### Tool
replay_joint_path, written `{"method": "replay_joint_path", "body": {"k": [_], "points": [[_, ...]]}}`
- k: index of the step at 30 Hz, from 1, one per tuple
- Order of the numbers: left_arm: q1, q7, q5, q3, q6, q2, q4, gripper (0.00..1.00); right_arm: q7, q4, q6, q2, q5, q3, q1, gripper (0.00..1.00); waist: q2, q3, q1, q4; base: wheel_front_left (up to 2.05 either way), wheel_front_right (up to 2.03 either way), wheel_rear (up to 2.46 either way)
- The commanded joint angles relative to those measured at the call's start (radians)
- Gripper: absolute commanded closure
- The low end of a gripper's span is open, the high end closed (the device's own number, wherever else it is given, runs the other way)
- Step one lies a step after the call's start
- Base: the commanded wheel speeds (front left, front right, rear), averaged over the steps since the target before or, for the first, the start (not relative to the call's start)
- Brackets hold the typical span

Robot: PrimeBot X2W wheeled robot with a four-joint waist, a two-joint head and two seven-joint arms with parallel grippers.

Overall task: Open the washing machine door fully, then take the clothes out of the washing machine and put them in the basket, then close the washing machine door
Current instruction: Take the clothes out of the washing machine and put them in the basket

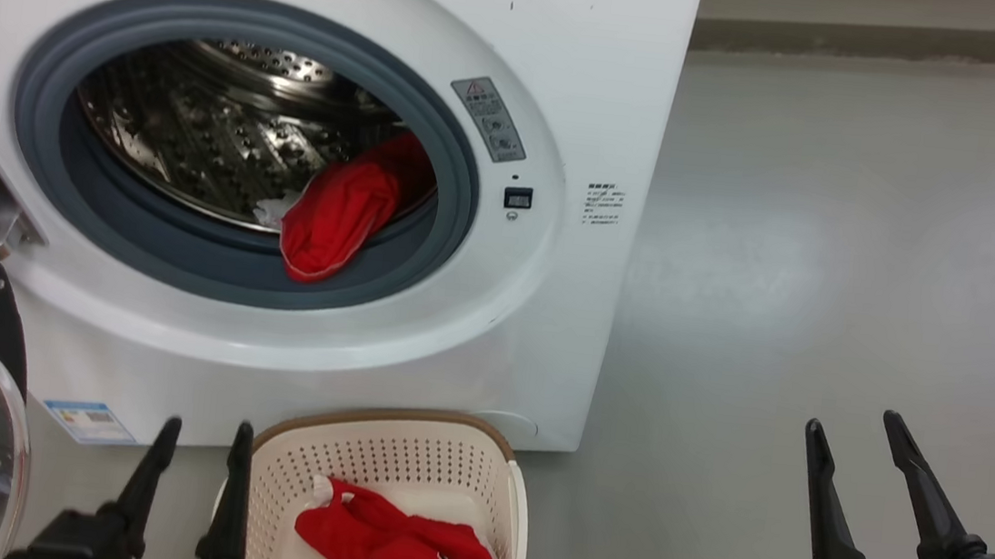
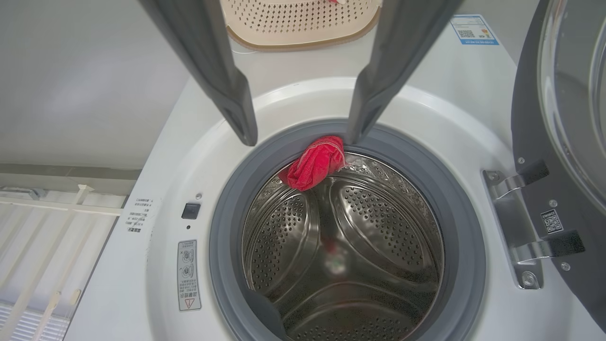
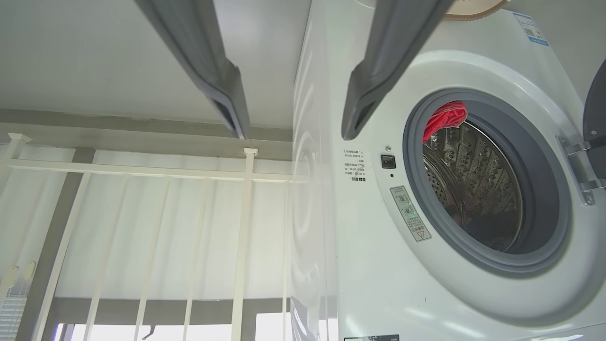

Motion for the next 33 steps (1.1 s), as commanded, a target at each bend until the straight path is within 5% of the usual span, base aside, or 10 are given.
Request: {"method": "replay_joint_path", "body": {"k": [1, 16, 33], "points": [[-0.061, -0.009, -0.010, 0.027, 0.012, 0.009, -0.018, 0.00, -0.006, -0.031, 0.003, -0.013, -0.001, 0.024, -0.045, 0.00, 0.0000, 0.030, 0.0000, 0.013, 0.00, 0.00, 0.00], [-0.365, -0.009, -0.037, -0.007, 0.030, 0.006, 0.144, 0.00, -0.006, -0.031, 0.003, -0.013, -0.038, 0.061, -0.187, 0.00, 0.0000, 0.225, 0.0000, 0.043, 0.00, 0.00, 0.00], [-0.780, -0.006, -0.033, -0.025, 0.007, 0.065, 0.422, 0.00, -0.006, -0.026, 0.003, -0.013, -0.053, 0.108, -0.281, 0.00, 0.0000, 0.394, 0.0000, -0.028, 0.00, 0.00, 0.00]]}}
